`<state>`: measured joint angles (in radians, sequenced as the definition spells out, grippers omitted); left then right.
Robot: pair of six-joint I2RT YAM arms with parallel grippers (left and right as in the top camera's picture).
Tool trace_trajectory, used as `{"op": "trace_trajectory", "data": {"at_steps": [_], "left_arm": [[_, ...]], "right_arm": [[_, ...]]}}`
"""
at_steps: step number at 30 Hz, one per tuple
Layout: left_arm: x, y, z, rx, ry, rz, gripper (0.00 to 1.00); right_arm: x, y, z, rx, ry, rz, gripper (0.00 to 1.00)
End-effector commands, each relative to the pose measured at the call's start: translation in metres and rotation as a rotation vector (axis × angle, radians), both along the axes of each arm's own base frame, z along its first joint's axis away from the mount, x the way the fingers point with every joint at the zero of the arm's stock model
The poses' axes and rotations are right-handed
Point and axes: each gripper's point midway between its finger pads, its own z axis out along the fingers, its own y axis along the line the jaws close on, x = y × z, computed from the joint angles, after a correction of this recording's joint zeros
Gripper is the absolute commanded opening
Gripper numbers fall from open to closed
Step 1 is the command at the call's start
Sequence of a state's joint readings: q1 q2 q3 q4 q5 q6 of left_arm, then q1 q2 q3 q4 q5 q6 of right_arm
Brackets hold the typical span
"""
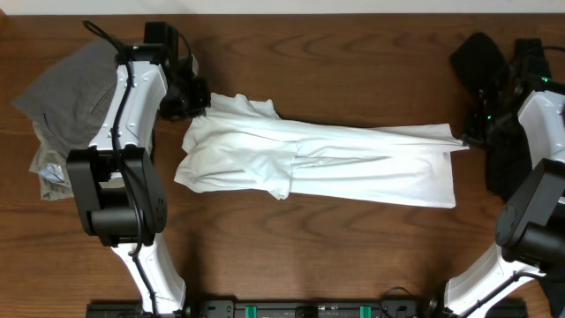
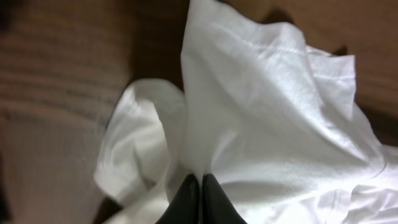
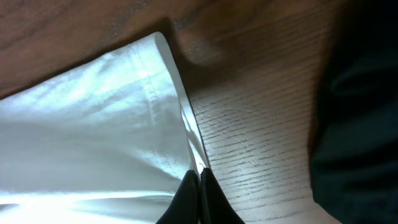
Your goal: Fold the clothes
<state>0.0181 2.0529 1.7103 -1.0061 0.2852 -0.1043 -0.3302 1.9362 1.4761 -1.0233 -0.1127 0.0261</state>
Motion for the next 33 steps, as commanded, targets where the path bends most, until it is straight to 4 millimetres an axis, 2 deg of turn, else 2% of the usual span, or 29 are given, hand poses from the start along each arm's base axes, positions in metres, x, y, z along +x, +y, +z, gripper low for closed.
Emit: {"op": "trace_trajectory", "data": {"at_steps": [1, 11, 18, 27, 33], "left_arm": [[-0.007, 0.003, 0.01, 0.009, 0.007, 0.004, 0.06], [-0.041, 0.003, 0.009, 0.007, 0.148, 0.004, 0.06], [-0.052, 0.003, 0.009, 0.007, 0.192, 0.004, 0.06], [-0.064, 0.002, 0.01, 0.006, 0.24, 0.003, 0.06], [-0.076, 0.014, 0.007, 0.076, 0.291, 0.01, 0.06]], "right_arm": [[-0.001, -0.006, 0.007, -0.016, -0.014, -0.018, 0.01], [-0.017, 0.001, 0.006, 0.011, 0.05, -0.021, 0.02], [-0.034, 0.008, 0.006, 0.043, 0.122, -0.031, 0.01], [-0.042, 0.023, 0.008, 0.115, 0.145, -0.006, 0.01], [-0.047, 0.02, 0.007, 0.093, 0.169, 0.0, 0.01]]}}
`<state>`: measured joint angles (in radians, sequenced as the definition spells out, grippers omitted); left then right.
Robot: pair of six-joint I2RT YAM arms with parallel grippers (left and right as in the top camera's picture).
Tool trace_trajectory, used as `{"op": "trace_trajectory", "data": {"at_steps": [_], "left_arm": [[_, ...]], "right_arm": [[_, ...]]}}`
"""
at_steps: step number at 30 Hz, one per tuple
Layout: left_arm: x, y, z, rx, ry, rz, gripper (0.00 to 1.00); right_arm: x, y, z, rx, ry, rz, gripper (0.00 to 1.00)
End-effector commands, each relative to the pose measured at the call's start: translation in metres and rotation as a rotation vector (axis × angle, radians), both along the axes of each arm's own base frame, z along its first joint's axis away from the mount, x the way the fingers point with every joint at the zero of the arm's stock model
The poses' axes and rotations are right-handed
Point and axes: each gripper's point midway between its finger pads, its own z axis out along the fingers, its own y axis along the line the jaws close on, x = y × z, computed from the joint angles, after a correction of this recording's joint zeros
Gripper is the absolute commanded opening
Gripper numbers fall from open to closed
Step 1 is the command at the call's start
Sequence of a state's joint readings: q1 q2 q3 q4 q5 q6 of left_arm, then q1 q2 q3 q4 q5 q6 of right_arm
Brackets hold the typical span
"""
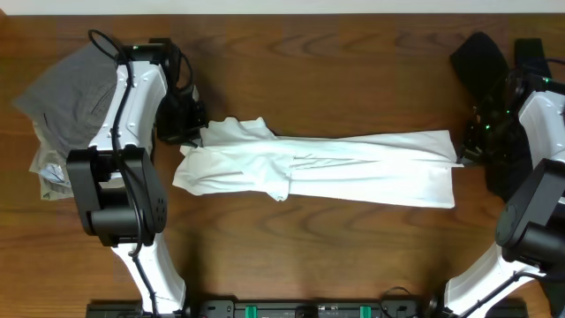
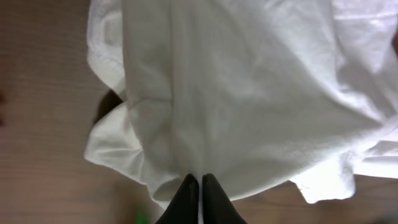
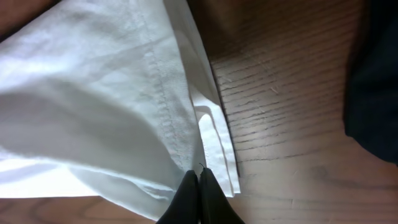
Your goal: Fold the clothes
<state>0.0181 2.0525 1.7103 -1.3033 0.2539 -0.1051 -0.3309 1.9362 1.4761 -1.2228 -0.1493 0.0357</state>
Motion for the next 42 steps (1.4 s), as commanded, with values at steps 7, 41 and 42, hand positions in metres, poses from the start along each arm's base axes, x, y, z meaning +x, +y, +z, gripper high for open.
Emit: {"op": "trace_trajectory", "data": {"at_steps": [7, 41, 42], "left_arm": [[-0.014, 0.01, 0.001, 0.049, 0.032, 0.002, 0.06], [-0.018, 0.008, -0.006, 0.047, 0.043, -0.001, 0.26], [-0.015, 0.007, -0.006, 0.036, 0.031, 0.0, 0.27]], "right_arm": [[-0.007, -0.005, 0.004, -0.03, 0.013, 0.006, 0.02], [0.014, 0.046, -0.031, -0.009, -0.081, 0.141, 0.16], [0.013, 0.046, -0.034, -0.01, -0.081, 0.136, 0.16]]}}
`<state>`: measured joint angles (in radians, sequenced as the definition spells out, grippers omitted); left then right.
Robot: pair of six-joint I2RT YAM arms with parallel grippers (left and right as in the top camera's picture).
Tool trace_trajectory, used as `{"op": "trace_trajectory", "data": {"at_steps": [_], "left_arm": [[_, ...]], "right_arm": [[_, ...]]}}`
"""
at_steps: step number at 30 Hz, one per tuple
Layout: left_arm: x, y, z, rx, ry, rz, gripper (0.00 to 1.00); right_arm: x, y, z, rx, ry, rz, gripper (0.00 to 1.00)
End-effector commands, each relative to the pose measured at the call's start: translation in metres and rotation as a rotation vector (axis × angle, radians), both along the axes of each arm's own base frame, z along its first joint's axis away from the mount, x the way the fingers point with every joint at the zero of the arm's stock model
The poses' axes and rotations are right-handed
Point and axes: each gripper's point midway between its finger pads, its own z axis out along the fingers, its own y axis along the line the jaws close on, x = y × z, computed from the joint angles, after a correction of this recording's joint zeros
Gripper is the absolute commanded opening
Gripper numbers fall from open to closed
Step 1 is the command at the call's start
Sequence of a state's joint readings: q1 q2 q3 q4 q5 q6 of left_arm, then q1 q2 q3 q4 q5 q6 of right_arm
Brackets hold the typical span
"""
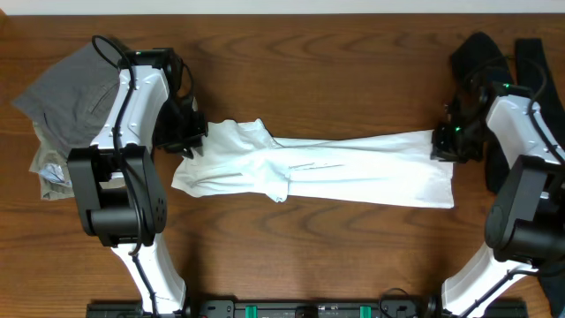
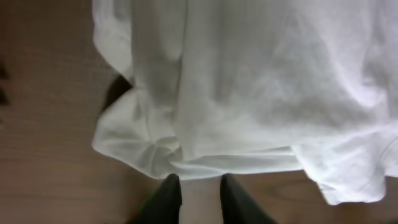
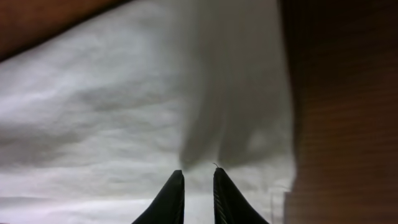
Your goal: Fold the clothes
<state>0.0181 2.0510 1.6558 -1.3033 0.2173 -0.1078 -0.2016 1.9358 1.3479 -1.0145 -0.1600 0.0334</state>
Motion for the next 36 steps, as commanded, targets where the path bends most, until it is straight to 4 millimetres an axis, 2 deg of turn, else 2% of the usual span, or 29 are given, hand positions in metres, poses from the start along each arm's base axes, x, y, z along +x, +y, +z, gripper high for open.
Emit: {"op": "trace_trajectory", "data": {"at_steps": [1, 6, 14, 17, 21, 27, 32, 36], "left_arm": [[0.003, -0.001, 0.005, -0.01, -0.037, 0.006, 0.29], [0.026, -0.004, 0.003, -0.03, -0.132, 0.008, 0.4], [0.064, -0.003, 0.002, -0.024, -0.287, 0.005, 0.45], [0.072, 0.005, 0.0, 0.021, -0.315, 0.003, 0.46], [0.075, 0.006, -0.008, 0.026, -0.311, -0.005, 0.47], [0.072, 0.005, -0.034, 0.022, -0.249, -0.009, 0.46], [0.069, -0.004, -0.052, -0.035, -0.211, -0.029, 0.46], [0.068, -0.01, -0.056, -0.073, -0.201, -0.037, 0.44]], "right_arm": [[-0.007, 0.005, -0.006, 0.001, 0.0, 0.004, 0.16], [-0.014, 0.006, -0.019, 0.002, 0.005, 0.001, 0.16], [-0.024, 0.008, -0.028, 0.006, 0.026, 0.002, 0.15], [-0.024, 0.008, -0.029, 0.006, 0.027, 0.002, 0.15], [-0.024, 0.008, -0.029, 0.006, 0.026, 0.002, 0.16], [-0.024, 0.008, -0.029, 0.006, 0.026, 0.002, 0.16], [-0.024, 0.008, -0.029, 0.006, 0.027, 0.002, 0.16], [-0.024, 0.008, -0.029, 0.006, 0.026, 0.002, 0.16]]}}
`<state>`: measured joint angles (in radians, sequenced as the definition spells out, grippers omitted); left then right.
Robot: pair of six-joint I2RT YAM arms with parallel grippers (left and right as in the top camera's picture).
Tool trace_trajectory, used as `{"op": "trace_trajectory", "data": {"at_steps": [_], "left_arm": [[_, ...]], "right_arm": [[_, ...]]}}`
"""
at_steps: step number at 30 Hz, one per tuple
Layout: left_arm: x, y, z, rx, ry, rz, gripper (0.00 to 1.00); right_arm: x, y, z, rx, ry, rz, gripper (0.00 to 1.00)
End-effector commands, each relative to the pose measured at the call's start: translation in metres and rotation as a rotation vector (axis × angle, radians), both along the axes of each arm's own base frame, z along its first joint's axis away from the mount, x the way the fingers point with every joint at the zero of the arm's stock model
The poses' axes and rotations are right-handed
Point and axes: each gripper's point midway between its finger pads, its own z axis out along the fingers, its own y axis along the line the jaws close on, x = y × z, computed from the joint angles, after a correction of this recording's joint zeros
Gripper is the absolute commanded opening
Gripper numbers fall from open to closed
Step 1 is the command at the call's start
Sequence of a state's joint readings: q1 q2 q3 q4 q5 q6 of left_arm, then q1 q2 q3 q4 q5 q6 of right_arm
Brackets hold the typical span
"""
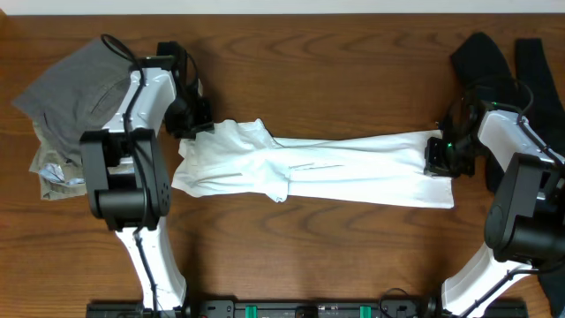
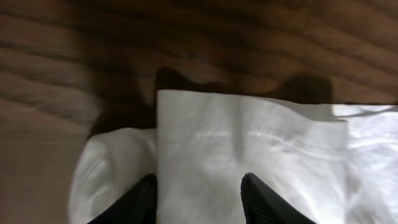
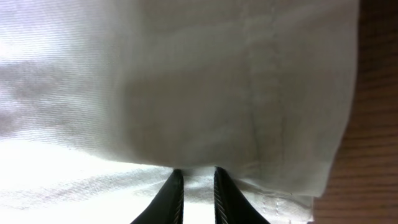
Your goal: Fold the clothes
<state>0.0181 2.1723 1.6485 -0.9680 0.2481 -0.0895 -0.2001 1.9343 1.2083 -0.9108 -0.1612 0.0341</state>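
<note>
A white garment (image 1: 353,168) lies folded into a long narrow band across the middle of the table. My left gripper (image 1: 198,124) hovers at its upper left corner. In the left wrist view this gripper (image 2: 202,202) is wide open over the white cloth (image 2: 249,143), holding nothing. My right gripper (image 1: 439,158) sits on the band's right end. In the right wrist view its jaws (image 3: 196,194) stand slightly apart over a hemmed fold of the cloth (image 3: 186,81).
A crumpled grey garment (image 1: 71,88) lies at the far left with a patterned item (image 1: 48,170) under it. Black clothes (image 1: 485,57) are piled at the far right, beside the right arm. Bare wooden table (image 1: 335,256) shows in front of the band.
My left gripper has moved from the garment's left edge up to its upper left corner and has opened wider. My right gripper has shifted slightly nearer over the right end. The garment lies unchanged.
Both grippers were shut on the far corners of the wider, stretched garment. Then, still shut, they held that edge nearer the front, and the garment was narrower. Then both were open and the cloth lay free. Now both are open over its ends.
</note>
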Motion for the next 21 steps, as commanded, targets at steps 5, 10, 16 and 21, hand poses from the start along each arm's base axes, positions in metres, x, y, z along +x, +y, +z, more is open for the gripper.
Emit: {"op": "trace_trajectory", "data": {"at_steps": [5, 10, 16, 21], "left_arm": [[-0.001, -0.006, -0.003, -0.044, 0.001, -0.029, 0.38], [0.002, -0.015, -0.001, -0.092, -0.011, -0.029, 0.15], [0.006, -0.018, 0.004, -0.111, -0.037, -0.059, 0.06], [0.012, -0.037, 0.043, -0.228, -0.122, -0.101, 0.06]], "right_arm": [[-0.001, 0.002, 0.003, -0.005, -0.007, 0.001, 0.17], [-0.002, 0.001, 0.002, -0.009, -0.006, 0.001, 0.17], [-0.002, 0.001, 0.002, -0.009, -0.006, -0.001, 0.17], [-0.002, 0.001, 0.002, -0.009, -0.006, -0.001, 0.18]]}}
